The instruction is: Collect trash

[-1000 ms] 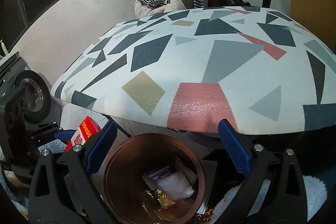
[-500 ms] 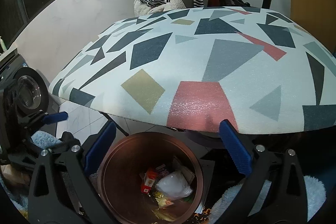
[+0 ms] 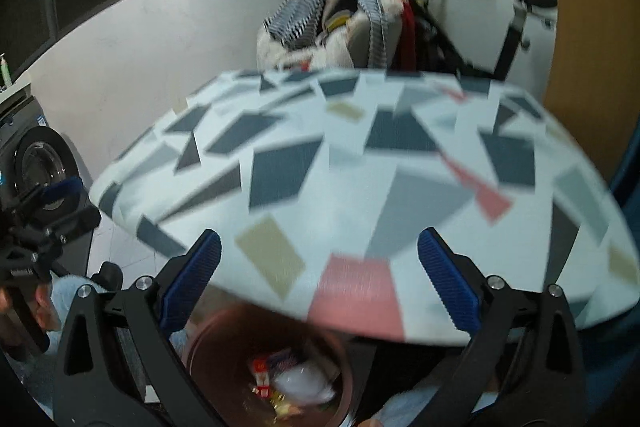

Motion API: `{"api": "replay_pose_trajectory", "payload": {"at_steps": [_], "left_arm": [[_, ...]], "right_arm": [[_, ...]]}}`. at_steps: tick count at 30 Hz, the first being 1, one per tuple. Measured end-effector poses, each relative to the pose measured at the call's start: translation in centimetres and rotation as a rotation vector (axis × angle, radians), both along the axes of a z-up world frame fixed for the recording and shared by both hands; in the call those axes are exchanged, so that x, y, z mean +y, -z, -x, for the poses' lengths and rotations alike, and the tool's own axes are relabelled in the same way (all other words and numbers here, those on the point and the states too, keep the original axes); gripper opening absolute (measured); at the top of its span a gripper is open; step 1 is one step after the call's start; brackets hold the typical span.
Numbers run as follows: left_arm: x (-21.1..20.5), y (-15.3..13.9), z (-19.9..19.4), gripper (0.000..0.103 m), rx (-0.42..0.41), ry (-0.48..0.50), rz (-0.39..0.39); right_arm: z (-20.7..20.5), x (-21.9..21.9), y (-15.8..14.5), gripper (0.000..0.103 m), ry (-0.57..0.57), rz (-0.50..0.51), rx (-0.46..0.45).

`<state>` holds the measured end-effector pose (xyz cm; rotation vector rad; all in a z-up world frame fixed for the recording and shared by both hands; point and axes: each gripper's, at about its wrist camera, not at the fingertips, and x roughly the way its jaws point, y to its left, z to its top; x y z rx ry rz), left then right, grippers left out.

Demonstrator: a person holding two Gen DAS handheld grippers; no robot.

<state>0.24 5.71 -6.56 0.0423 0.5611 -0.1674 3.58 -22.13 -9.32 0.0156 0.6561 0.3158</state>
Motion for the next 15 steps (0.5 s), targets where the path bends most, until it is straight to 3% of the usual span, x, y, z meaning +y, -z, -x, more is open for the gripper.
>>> {"api": "replay_pose_trajectory", "payload": {"at_steps": [7,12,15], "left_arm": [[0.7,-6.0,-0.1,0.097,-0.096,-0.029,0.025],[1.0,-7.8,-0.3,0.097,-0.097,-0.037,0.034],[0.7,-8.4,-0.2,0.097,-0.112,-0.053,-0.008]], "right_arm": [[-1.5,0.4,-5.8,0.097,-0.026,0.034,-0.060],[-1.6,0.8,-8.2,0.097,-0.043,0.038,-0.081],[-1.4,1.1,-9.1,0.097,-0.059,0.040,-0.086]]}}
